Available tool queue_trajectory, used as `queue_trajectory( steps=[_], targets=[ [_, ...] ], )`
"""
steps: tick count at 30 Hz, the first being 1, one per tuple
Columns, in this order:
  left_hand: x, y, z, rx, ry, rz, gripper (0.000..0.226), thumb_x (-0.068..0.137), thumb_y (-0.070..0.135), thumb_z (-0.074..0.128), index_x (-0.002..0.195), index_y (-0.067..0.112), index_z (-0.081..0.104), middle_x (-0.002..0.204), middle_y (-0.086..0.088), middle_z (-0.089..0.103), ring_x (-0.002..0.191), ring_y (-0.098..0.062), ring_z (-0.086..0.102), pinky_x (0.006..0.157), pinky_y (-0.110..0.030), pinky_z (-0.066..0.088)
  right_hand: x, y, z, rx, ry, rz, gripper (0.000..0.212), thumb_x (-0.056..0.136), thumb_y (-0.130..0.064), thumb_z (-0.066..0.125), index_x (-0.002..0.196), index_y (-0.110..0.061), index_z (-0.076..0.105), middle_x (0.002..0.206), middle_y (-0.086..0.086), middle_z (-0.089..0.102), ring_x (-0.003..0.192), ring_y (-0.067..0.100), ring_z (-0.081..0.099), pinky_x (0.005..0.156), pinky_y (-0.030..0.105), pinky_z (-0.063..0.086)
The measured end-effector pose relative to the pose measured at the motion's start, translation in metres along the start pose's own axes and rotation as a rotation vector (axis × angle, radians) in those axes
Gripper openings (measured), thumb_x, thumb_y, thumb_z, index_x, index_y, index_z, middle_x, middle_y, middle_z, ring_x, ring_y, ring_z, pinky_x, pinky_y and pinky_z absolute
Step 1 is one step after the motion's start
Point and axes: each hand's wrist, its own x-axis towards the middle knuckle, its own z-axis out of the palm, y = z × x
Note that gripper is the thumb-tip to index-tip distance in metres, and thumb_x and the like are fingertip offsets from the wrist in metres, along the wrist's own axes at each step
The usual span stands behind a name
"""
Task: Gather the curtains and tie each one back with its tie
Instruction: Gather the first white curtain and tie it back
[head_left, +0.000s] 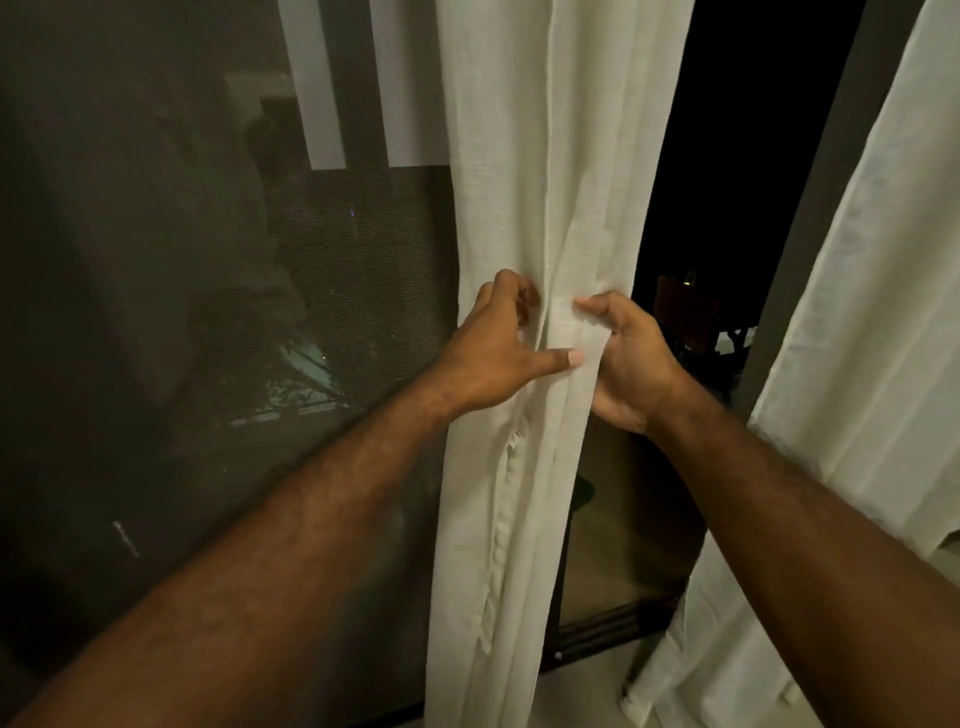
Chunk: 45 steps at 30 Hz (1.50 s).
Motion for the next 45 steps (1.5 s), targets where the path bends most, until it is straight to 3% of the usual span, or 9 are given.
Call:
queue_trajectory(
  steps=[3,9,15,23,28,34,36,40,45],
  targets=[
    [0.000,-0.001,0.000,0.064,0.098,0.008,0.030,0.084,0.025,0.068,0.112,0.018,0.060,0.107,0.005,0.060,0.091,-0.011,0.061,0.082,-0.034,0.057,-0.003,-0.003,-0.006,-0.027,-0.028,0.001,0.052,0.098,-0.025,0.038,0.145,-0.008,0.050,0.136,0.021,0.062,0.122,0.037,0.063,0.097,0.050,0.055],
    [-0.004,0.000,0.001,-0.098,0.012,-0.046,0.038,0.083,0.008,0.068,0.120,0.016,0.061,0.103,0.001,0.069,0.088,-0.014,0.069,0.068,-0.036,0.062,-0.005,-0.007,0.000,-0.399,-0.050,-0.034,0.050,0.093,-0.032,0.062,0.139,-0.012,0.057,0.128,0.011,0.070,0.119,0.029,0.068,0.097,0.046,0.057],
    [-0.023,-0.020,0.032,0.020,-0.048,-0.032,0.041,0.069,0.012,0.082,0.093,0.023,0.051,0.085,0.005,0.059,0.074,-0.013,0.059,0.070,-0.035,0.056,0.003,0.007,0.005,-0.567,0.240,-0.179,0.014,0.100,-0.025,0.058,0.096,-0.022,0.072,0.090,0.000,0.078,0.091,0.018,0.075,0.088,0.040,0.058],
    [-0.057,-0.050,0.055,0.105,0.135,0.106,0.036,0.079,-0.010,0.053,0.090,0.021,0.040,0.087,0.004,0.051,0.067,-0.017,0.052,0.057,-0.045,0.048,-0.004,0.012,0.000,-0.654,0.332,-0.091,0.037,0.096,-0.014,0.060,0.133,-0.008,0.062,0.121,0.006,0.070,0.110,0.024,0.068,0.100,0.047,0.055],
    [-0.058,-0.056,0.045,0.600,-0.066,0.283,0.042,0.084,0.007,0.064,0.124,0.020,0.058,0.123,-0.002,0.047,0.102,-0.020,0.052,0.080,-0.034,0.053,-0.006,0.014,-0.002,-0.676,0.365,-0.104,0.033,0.096,-0.015,0.061,0.129,-0.008,0.063,0.116,0.006,0.071,0.108,0.024,0.068,0.098,0.050,0.056],
    [-0.043,-0.045,0.024,0.954,-0.143,0.433,0.021,0.084,0.005,0.062,0.104,0.010,0.065,0.107,-0.006,0.053,0.089,-0.024,0.056,0.061,-0.031,0.037,-0.004,0.012,0.000,-0.717,0.333,-0.110,0.037,0.097,-0.017,0.062,0.133,-0.008,0.060,0.122,0.007,0.068,0.113,0.025,0.066,0.101,0.050,0.054],
    [-0.038,-0.048,0.018,0.788,-0.184,0.386,0.020,0.084,0.006,0.065,0.102,0.015,0.067,0.107,-0.003,0.052,0.093,-0.022,0.056,0.065,-0.032,0.044,-0.005,0.013,-0.001,-0.718,0.338,-0.114,0.037,0.098,-0.020,0.063,0.133,-0.009,0.060,0.120,0.005,0.069,0.111,0.023,0.067,0.100,0.049,0.055],
    [-0.039,-0.041,0.022,-0.064,-0.133,0.069,0.016,0.084,0.005,0.070,0.088,0.020,0.065,0.109,0.005,0.042,0.102,-0.011,0.051,0.085,-0.012,0.044,-0.010,0.017,-0.006,-0.688,0.320,-0.116,0.037,0.097,-0.027,0.067,0.131,-0.014,0.063,0.117,-0.002,0.072,0.107,0.015,0.070,0.099,0.045,0.056],
    [-0.036,-0.025,0.048,-0.148,0.099,-0.082,0.013,0.088,0.020,0.065,0.076,0.022,0.060,0.105,0.004,0.039,0.091,-0.009,0.051,0.079,-0.008,0.042,-0.016,0.020,-0.008,-0.528,0.179,-0.097,0.034,0.098,-0.025,0.065,0.129,-0.011,0.065,0.118,0.006,0.075,0.110,0.021,0.072,0.100,0.045,0.056]
  ],
)
